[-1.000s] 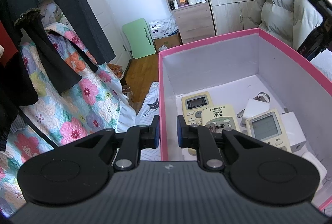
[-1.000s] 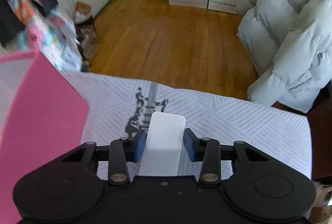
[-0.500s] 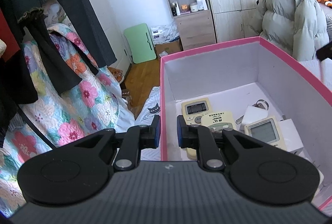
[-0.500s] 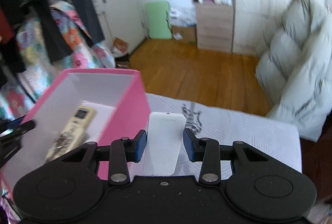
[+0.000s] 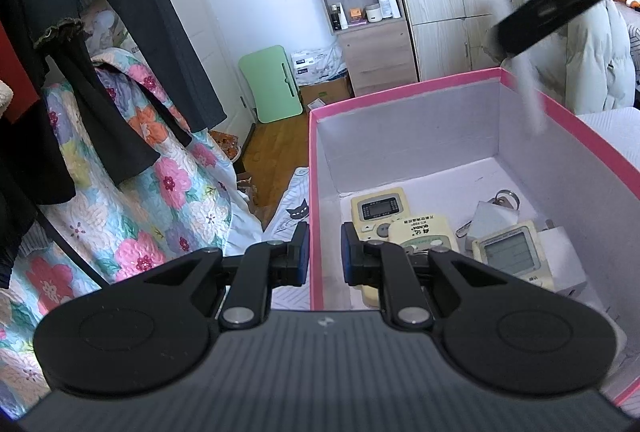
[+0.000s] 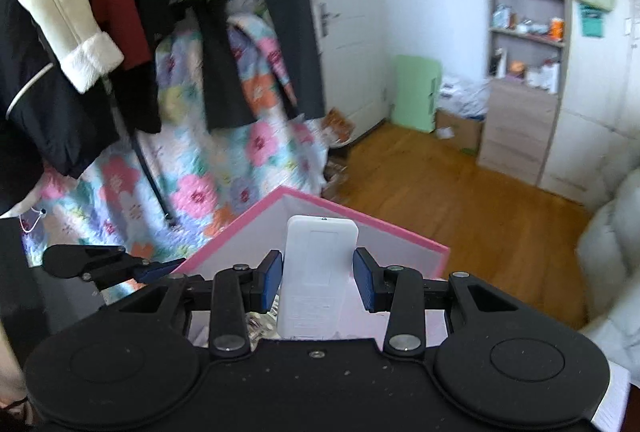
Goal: Organize rigid objects
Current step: 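Carry the white remote into the pink box and release it with the right gripper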
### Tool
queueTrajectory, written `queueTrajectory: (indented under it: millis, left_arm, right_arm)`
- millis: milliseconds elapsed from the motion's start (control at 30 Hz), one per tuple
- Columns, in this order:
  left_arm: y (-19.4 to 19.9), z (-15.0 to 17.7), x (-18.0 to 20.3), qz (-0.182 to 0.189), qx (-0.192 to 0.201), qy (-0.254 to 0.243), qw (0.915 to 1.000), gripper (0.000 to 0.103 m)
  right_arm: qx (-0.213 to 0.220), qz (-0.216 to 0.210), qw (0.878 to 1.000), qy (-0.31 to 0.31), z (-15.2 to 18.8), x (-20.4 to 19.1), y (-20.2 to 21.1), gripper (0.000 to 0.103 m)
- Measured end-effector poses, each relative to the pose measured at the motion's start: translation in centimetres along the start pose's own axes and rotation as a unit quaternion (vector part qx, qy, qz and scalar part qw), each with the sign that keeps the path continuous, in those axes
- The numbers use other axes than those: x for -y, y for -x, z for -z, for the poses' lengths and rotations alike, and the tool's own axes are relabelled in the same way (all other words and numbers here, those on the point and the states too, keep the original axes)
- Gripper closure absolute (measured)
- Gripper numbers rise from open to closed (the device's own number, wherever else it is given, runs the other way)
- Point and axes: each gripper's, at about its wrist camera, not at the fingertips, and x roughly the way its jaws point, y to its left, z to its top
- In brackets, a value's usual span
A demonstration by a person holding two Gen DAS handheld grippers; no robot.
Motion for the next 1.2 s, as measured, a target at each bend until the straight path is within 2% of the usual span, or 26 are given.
queueTrajectory:
  millis: [200,367,433,767,967,1033,1133,1200]
  left_arm:
    - [0.1,0.1,0.1,0.005,0.002,0.0,1.0,0.089]
    - [0.1,0.1,0.2,0.004,0.002,-0.002,1.0,0.089]
    - [0.1,0.1,0.1,0.007,0.003,0.002,1.0,0.089]
    - [0.0,0.0,-0.2,0.009,0.005,0.004,0.9999,0.089]
    - [0.0,0.0,-0.2,0.007,0.005,0.003,1.0,0.089]
    - [0.0,0.1,-0.2,0.007,0.005,0.002,1.0,0.089]
    - [0.0,0.1,-0.2,0.008,0.005,0.003,0.9999,0.089]
    - [0.0,0.0,-0.1,0.007,0.005,0.003,1.0,0.089]
  right_arm:
    - [-0.028,-0.027,0.999,-0.004,-0.6,0.3,-5.8,0.059]
    - [-0.067,-0.01,0.994,-0.091,-0.5,1.7,-11.6,0.059]
    - [-0.078,-0.005,0.992,-0.098,-0.1,1.8,-12.7,0.059]
    - [-0.074,-0.027,0.996,-0.03,0.7,-0.5,-11.7,0.058]
    - [-0.058,-0.041,0.997,-0.037,0.0,-0.9,-11.9,0.058]
    - [-0.075,-0.06,0.994,-0.044,0.3,-0.9,-12.1,0.061]
    - [-0.101,-0.06,0.993,-0.028,1.0,-1.4,-11.3,0.066]
    - [-0.118,-0.062,0.991,-0.016,1.5,-1.6,-10.6,0.074]
